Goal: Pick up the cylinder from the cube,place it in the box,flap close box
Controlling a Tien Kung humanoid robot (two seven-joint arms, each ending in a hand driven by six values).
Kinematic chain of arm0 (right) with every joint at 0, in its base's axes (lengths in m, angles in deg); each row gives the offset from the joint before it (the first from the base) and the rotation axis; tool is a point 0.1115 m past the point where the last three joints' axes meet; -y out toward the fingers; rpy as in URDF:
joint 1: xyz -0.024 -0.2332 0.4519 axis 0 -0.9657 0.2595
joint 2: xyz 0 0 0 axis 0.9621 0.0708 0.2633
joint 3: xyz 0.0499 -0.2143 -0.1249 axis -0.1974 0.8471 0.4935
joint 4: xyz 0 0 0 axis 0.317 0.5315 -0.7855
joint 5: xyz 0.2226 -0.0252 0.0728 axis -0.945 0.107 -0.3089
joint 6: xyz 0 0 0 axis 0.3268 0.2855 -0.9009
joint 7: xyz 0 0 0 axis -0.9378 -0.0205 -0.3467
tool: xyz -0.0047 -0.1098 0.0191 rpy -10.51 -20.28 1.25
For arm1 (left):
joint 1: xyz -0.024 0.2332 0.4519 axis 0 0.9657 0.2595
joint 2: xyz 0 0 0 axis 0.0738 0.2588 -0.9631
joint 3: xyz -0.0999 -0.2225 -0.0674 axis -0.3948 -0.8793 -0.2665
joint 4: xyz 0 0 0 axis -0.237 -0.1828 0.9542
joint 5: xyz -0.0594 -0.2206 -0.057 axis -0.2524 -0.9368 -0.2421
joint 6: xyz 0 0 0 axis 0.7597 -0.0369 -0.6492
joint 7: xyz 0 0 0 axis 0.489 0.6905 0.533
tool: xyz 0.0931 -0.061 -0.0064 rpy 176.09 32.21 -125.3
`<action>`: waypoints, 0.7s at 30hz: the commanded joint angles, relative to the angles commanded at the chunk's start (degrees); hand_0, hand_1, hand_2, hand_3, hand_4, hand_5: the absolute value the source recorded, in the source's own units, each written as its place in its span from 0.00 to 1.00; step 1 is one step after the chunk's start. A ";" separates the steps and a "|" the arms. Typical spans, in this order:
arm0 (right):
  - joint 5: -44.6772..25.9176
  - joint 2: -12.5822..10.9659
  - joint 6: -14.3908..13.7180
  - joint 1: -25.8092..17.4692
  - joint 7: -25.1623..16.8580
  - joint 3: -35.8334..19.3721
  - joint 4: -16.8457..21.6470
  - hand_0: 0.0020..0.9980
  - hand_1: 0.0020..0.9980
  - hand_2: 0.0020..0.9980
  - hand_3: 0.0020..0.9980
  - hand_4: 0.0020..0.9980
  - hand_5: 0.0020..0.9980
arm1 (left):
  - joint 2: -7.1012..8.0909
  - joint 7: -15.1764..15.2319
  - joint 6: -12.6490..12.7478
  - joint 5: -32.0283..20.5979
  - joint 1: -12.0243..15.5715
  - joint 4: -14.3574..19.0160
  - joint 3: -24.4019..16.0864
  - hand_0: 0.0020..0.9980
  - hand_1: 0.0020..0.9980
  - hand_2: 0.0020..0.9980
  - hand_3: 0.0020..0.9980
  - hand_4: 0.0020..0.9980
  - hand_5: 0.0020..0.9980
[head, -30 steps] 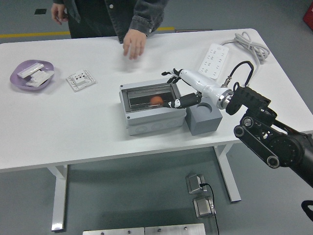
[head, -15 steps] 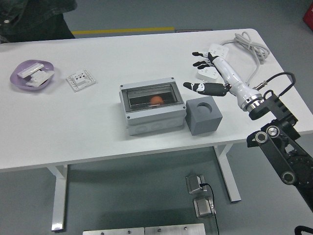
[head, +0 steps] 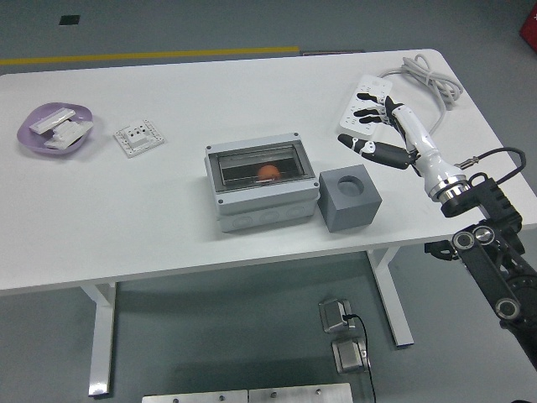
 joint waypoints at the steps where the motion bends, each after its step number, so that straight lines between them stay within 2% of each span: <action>1: -0.32 0.01 -0.44 -0.12 -0.41 -0.03 0.00 0.81 0.70 0.72 0.84 0.98 0.46 | -0.01 -0.01 0.00 0.08 0.00 0.00 -0.04 0.66 0.65 0.61 0.68 0.65 0.20; 11: -5.69 -0.08 -4.75 -2.72 -5.25 -1.39 0.04 0.82 0.70 0.72 0.83 0.97 0.46 | -0.01 -0.20 0.14 0.58 0.34 0.00 -0.59 0.66 0.65 0.60 0.68 0.66 0.21; 21: -9.55 -0.17 -5.72 -6.55 -7.45 -3.56 0.58 0.82 0.71 0.73 0.84 0.97 0.46 | -0.19 -0.34 0.40 1.90 0.43 0.00 -2.61 0.66 0.65 0.61 0.68 0.66 0.21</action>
